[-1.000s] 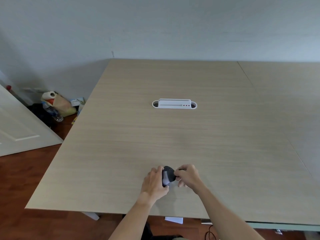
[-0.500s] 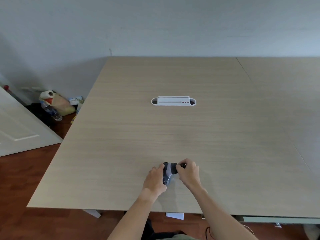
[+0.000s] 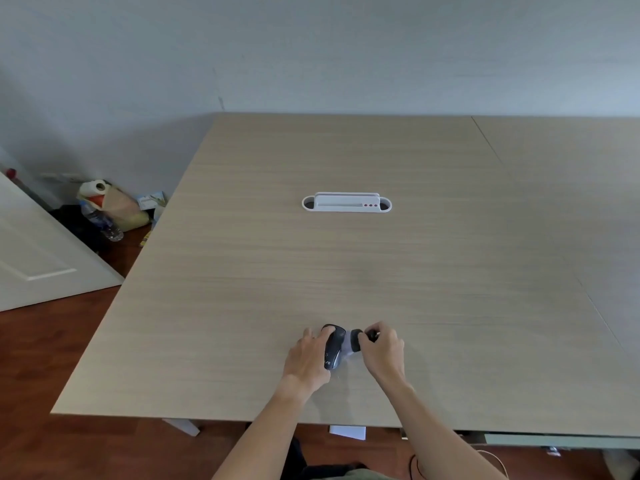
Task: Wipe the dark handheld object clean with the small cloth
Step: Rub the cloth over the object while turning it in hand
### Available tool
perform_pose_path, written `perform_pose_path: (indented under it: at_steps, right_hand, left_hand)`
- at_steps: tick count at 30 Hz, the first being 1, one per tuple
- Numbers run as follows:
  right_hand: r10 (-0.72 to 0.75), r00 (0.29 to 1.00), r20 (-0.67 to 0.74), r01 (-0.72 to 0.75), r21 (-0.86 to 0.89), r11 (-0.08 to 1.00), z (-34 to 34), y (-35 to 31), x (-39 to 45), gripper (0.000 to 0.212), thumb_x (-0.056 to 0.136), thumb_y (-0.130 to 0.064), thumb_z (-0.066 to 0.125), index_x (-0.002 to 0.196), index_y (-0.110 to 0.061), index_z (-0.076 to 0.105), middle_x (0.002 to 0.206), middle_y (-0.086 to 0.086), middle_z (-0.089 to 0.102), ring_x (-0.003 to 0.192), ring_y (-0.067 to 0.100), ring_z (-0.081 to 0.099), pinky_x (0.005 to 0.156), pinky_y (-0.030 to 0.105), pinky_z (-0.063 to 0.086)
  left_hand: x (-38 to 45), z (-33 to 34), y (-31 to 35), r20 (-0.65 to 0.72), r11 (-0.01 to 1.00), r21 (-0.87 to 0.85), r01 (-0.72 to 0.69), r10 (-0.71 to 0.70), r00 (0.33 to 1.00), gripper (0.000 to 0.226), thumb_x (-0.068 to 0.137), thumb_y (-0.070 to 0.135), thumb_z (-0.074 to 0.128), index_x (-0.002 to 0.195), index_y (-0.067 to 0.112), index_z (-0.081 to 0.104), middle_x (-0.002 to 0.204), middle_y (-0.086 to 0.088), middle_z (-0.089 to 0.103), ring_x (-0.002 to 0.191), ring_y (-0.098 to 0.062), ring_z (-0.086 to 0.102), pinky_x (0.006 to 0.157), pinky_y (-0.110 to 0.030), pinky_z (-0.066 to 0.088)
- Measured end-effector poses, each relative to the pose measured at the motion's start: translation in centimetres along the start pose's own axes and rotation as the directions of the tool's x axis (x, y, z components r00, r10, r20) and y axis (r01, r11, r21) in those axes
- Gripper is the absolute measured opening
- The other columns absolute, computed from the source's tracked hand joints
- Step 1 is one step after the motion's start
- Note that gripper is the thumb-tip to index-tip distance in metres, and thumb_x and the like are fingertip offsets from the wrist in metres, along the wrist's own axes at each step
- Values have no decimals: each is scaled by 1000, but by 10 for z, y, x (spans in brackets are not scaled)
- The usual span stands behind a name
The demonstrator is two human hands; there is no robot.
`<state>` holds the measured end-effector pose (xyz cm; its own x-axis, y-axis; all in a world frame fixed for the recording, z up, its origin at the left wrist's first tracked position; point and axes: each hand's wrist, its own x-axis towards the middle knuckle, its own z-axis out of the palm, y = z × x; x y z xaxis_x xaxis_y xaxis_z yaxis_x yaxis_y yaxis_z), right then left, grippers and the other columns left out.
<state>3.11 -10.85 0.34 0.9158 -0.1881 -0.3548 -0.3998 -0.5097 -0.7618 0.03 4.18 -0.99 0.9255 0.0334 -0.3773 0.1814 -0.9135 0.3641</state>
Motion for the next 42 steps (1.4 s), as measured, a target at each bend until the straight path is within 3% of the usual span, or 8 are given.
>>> perform_pose_path:
  at_steps: [5,9,13,19,24,28,32,42]
  right_hand:
    - [13,983,182,-30,91,995,-5,2,3,4,78,-11,64,81,-8,66,66,8,68,47,21,61,48,27,47]
    - [52,999,16,-54,113,992,-5,3,4,4,81,-11,64,83,-9,66,72,7,68,61,25,64,53,27,47]
    - [84,955,283,-140,185,973,-6,3,3,9,78,-12,67,82,-4,68,57,5,67,43,20,58,42,24,43]
    - [54,992,-111,-44,89,995,-3,0,5,7,87,-16,62,80,-14,63,69,-1,64,67,21,61,52,26,41]
    - [60,986,158,-84,148,985,-1,-13,14,9,80,-9,57,83,-9,66,68,6,69,51,20,63,47,22,44]
    - [14,999,-46,-12,50,999,-2,-18,20,6,86,-11,56,83,-14,61,74,-5,62,78,23,58,58,30,41]
    - [23,991,131,-37,105,994,-2,-20,23,8,82,-9,59,86,-8,66,75,12,71,56,21,63,47,23,48]
    - [15,996,86,-18,31,999,1,-13,23,4,83,-12,61,87,-13,63,75,2,68,63,24,65,50,25,43]
  left_hand:
    - [2,0,0,38,1000,-17,20,-20,999,80,80,11,68,148,32,31,130,-7,46,116,-31,58,97,-39,52]
    - [0,2,6,21,997,-58,52,-51,999,78,77,19,73,144,30,35,123,-9,53,109,-31,61,92,-39,54]
    - [1,6,9,8,996,-40,80,-80,997,84,76,27,75,147,25,32,128,-8,55,115,-29,59,94,-36,51]
    - [2,6,10,6,996,-15,90,-90,996,85,73,35,76,145,25,33,126,-6,55,113,-28,59,92,-38,51]
    - [3,7,10,-12,996,-27,91,-91,996,77,74,36,75,140,21,38,122,-6,57,111,-27,60,91,-38,52]
    - [3,6,11,-3,995,-20,96,-97,995,83,74,36,75,145,22,34,124,-7,56,113,-28,60,93,-39,52]
    - [3,5,9,-13,995,-27,92,-93,996,80,73,39,76,141,22,38,122,-5,58,112,-27,60,91,-37,52]
    - [4,6,7,-13,996,-35,88,-88,996,83,71,41,76,142,23,37,123,-4,60,114,-26,59,92,-37,51]
